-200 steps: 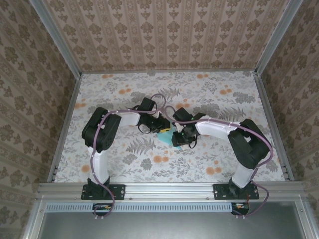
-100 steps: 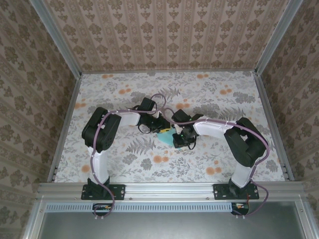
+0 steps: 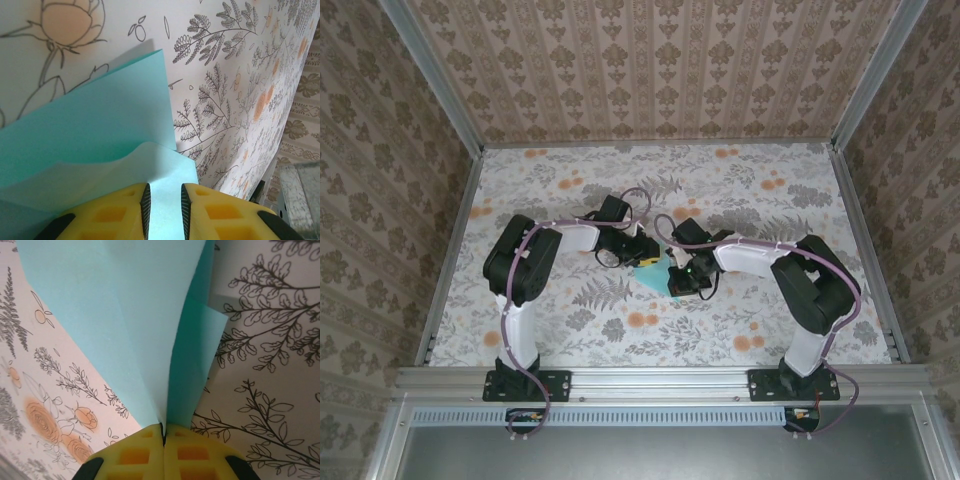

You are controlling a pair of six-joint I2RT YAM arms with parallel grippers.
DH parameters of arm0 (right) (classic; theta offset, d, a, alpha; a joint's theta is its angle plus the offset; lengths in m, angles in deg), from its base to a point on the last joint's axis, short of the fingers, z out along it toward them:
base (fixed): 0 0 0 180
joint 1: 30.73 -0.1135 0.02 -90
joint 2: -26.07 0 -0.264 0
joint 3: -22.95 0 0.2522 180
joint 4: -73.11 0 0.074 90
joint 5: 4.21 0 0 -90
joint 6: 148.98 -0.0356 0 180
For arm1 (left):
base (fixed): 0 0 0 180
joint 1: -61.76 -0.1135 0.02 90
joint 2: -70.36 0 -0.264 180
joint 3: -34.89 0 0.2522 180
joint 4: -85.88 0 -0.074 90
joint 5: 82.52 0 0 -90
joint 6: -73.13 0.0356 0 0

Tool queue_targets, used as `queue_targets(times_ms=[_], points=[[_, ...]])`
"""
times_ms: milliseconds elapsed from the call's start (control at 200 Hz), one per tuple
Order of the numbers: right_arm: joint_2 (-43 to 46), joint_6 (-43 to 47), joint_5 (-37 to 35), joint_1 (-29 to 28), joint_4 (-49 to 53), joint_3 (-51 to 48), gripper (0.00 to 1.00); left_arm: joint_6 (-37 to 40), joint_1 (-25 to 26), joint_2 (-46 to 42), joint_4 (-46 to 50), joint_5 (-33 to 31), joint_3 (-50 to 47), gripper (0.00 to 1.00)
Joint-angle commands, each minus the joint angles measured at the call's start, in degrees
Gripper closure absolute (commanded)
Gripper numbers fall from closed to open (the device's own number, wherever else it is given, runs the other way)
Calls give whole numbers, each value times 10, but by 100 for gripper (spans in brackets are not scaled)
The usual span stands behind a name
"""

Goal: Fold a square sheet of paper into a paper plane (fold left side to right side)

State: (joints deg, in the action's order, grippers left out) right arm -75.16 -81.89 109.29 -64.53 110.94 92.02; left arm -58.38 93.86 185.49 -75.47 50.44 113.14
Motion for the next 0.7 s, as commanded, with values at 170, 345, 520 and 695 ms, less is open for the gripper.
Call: queue_targets(times_ms=[170, 345, 520, 695], points=[[1, -13, 119, 24, -24, -42, 100, 16, -15, 30, 81, -57, -22, 73], [-1, -18, 130, 44, -26, -59, 99, 19, -15, 33, 85, -77, -21, 74], [17, -11, 111, 55, -1, -58, 85, 20, -14, 35, 87, -80, -20, 74], [73, 1, 76, 53, 24, -45, 73, 20, -13, 35, 87, -80, -20, 74]])
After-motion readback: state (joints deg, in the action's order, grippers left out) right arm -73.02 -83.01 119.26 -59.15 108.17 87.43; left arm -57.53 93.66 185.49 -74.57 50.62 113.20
